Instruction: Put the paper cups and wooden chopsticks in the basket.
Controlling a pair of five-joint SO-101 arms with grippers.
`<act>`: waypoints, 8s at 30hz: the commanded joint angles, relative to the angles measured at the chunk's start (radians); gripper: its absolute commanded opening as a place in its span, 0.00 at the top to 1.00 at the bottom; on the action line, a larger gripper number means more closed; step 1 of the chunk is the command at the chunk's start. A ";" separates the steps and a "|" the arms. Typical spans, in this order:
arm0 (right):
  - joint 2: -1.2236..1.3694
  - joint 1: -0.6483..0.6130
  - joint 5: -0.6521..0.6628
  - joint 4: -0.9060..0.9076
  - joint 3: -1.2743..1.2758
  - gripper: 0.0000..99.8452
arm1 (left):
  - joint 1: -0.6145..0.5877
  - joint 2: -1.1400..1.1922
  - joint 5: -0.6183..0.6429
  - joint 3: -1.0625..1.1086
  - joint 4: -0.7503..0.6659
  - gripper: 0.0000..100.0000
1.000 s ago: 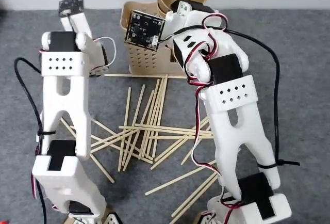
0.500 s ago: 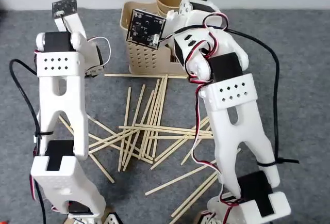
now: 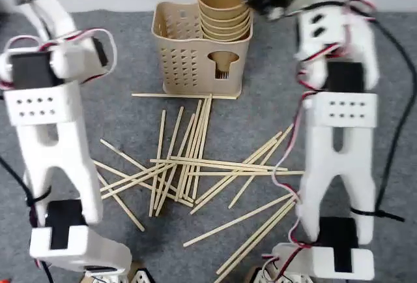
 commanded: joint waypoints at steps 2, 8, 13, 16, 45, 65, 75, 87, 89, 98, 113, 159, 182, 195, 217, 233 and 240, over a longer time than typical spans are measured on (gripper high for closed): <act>-0.016 0.088 -0.008 -0.021 -0.052 0.79 | -0.049 -0.083 0.011 -0.044 -0.015 0.98; -0.005 0.099 -0.008 -0.021 -0.052 0.79 | -0.100 -0.196 0.005 -0.044 -0.020 0.98; 0.005 0.088 -0.008 -0.021 0.023 0.79 | -0.104 -0.356 -0.175 -0.038 0.021 0.98; -0.013 0.091 -0.041 -0.021 0.153 0.79 | -0.098 -0.462 -0.396 0.004 0.037 0.98; -0.596 -0.329 -0.671 0.498 0.976 0.79 | -0.305 -1.261 -0.259 1.313 -0.284 0.98; -0.147 -0.449 0.092 1.107 0.678 0.79 | -0.356 -1.807 -0.112 1.799 -0.298 0.98; 0.334 -0.456 0.140 1.135 0.272 0.79 | -0.353 -1.807 -0.112 1.799 -0.298 0.98; 0.406 -0.575 -0.003 1.133 0.252 0.79 | -0.351 -1.807 -0.112 1.801 -0.298 0.98; 0.404 -0.578 -0.003 1.133 0.270 0.79 | -0.351 -1.807 -0.112 1.801 -0.298 0.98; 0.397 -0.578 -0.003 1.124 0.345 0.79 | -0.351 -1.807 -0.112 1.801 -0.298 0.98; 0.407 -0.578 -0.002 1.063 0.347 0.72 | -0.351 -1.807 -0.112 1.801 -0.298 0.98; 0.470 -0.486 0.005 0.977 0.338 0.99 | -0.351 -1.807 -0.112 1.801 -0.298 0.98; 0.211 -0.479 0.000 1.021 0.325 0.99 | -0.350 -1.807 -0.112 1.801 -0.298 0.98; 0.035 -0.538 -0.135 1.009 0.324 0.99 | -0.350 -1.807 -0.112 1.801 -0.298 0.98; 0.047 -0.713 -0.647 0.453 0.325 0.99 | -0.350 -1.807 -0.112 1.817 -0.298 0.98; 0.050 -0.728 -0.710 0.278 0.144 0.99 | -0.350 -1.807 -0.112 1.817 -0.298 0.98; 0.050 -0.677 -0.712 0.278 -0.048 0.99 | -0.350 -1.807 -0.112 1.827 -0.298 0.98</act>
